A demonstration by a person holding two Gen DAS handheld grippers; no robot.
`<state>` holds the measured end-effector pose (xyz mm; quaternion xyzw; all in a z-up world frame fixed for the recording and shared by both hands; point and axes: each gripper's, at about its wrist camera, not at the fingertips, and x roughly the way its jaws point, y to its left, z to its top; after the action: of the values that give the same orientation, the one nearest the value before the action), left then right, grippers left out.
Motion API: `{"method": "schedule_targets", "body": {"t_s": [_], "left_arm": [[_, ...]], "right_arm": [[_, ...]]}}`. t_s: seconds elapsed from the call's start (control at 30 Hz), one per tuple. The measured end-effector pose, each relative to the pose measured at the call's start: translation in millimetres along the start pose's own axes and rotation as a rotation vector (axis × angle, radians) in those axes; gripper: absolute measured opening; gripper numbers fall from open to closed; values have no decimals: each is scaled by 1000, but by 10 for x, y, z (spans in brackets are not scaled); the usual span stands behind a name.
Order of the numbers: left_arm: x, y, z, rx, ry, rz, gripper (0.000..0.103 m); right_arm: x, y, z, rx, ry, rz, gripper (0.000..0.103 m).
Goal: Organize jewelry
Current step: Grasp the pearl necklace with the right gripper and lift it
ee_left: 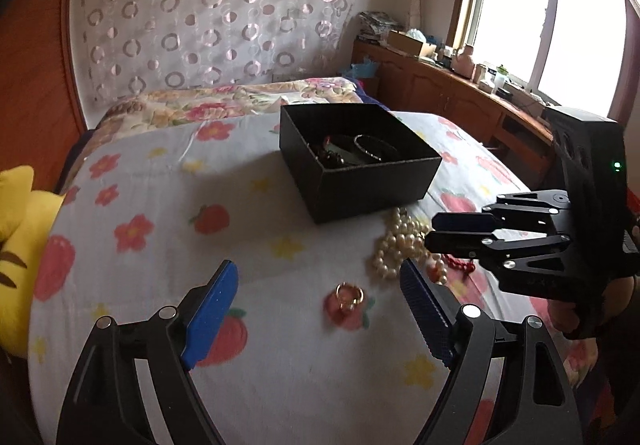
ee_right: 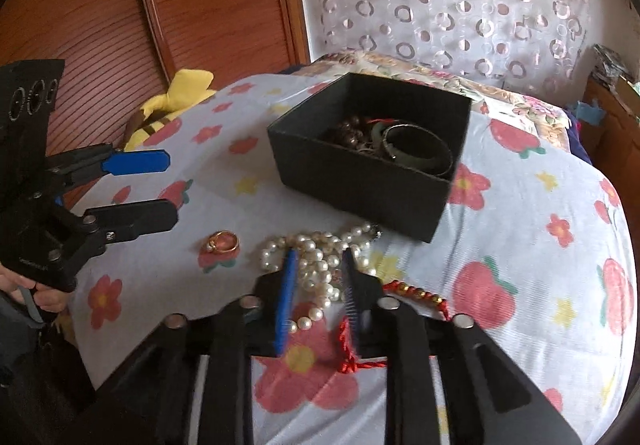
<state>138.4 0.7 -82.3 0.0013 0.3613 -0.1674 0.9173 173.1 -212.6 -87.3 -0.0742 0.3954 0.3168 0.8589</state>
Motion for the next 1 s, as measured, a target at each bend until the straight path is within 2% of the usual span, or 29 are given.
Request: {"method": "schedule_targets", "body": {"t_s": [0.17,0.47,0.73,0.83,1.0], "left_arm": [[-47,6,-51,-10,-3,-7,80],[-30,-22,-104,-11,11,-12,80],[-7,-7,-120,-20,19,-13,80],[-8,-9,-131,-21,19,-13,80],[16,-10,-159,-20,25,-14,80]], "right_arm": [[26,10,33,-16,21,3,26],[79,189,-44,-121,84,-17,27],[203,163,59,-107,111,-13,27],[198,172,31,-108,121,-2,16],[102,194,-20,-110,86,9,12]]}}
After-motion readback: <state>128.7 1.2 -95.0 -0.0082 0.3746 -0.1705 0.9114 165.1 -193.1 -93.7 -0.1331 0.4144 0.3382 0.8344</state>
